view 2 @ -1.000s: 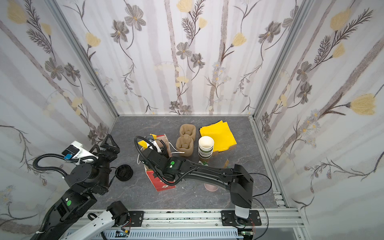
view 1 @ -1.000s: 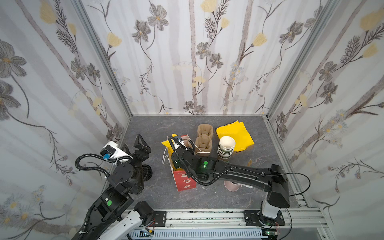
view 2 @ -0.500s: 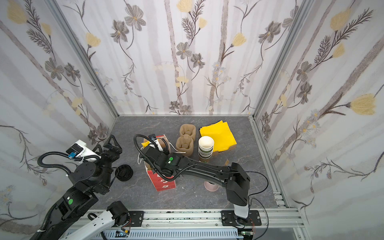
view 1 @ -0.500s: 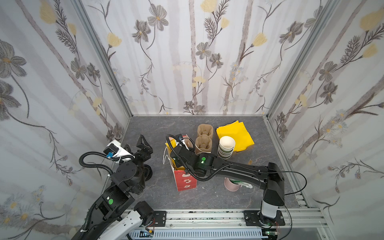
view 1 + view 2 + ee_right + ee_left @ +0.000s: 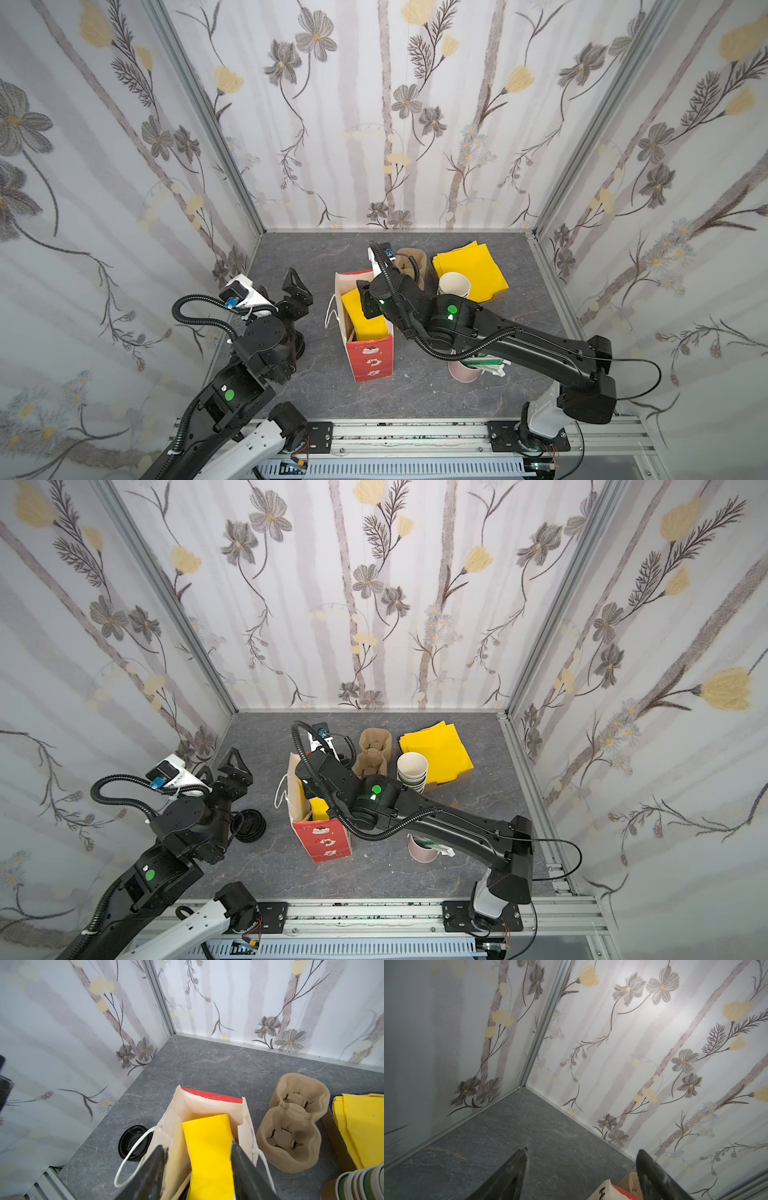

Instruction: Pack the takeout coffee

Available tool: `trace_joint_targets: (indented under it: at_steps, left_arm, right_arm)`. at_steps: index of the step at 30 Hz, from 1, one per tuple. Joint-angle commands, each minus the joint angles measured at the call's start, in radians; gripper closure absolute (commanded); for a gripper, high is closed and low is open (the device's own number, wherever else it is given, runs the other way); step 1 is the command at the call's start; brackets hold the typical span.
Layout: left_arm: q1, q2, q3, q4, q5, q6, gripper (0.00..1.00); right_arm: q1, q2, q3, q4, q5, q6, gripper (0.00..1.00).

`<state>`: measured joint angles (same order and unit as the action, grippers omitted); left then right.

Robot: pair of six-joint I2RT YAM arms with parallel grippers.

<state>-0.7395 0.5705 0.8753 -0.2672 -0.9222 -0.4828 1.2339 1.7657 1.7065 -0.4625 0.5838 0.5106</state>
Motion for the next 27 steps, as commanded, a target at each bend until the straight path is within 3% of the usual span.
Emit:
trace_joint_targets:
  at_steps: [1,5,8,10,13,18,22,27]
  left_arm:
    - [0.003,0.033,0.022,-0.014,-0.002,-0.007,0.16]
    - [0.047,0.117,0.066,-0.024,0.006,0.018,0.15]
    - [0.158,0.196,0.105,-0.021,0.102,0.019,0.13]
    - [0.252,0.243,0.120,-0.020,0.179,-0.012,0.12]
    - [0.383,0.290,0.114,-0.006,0.239,-0.066,0.11]
    - [0.575,0.307,-0.015,0.068,0.299,-0.142,0.08]
    - [0.665,0.308,-0.167,0.194,0.346,-0.145,0.06]
    - [0.711,0.346,-0.364,0.486,0.383,-0.039,0.03]
  right_arm:
    - [-0.006,-0.074,-0.010,-0.017,0.036,-0.018,0.49]
    - [-0.051,-0.250,-0.095,-0.058,0.111,-0.043,0.50]
    - [-0.156,-0.419,-0.235,-0.085,0.160,-0.033,0.50]
    - [-0.262,-0.547,-0.354,-0.084,0.165,-0.008,0.49]
    - [-0.500,-0.744,-0.569,-0.040,0.165,-0.003,0.46]
    - [-0.853,-0.993,-0.941,0.178,0.107,-0.093,0.36]
    - [-1.073,-1.035,-1.176,0.374,-0.013,-0.132,0.29]
    - [-1.248,-0.926,-1.374,0.698,-0.143,-0.166,0.16]
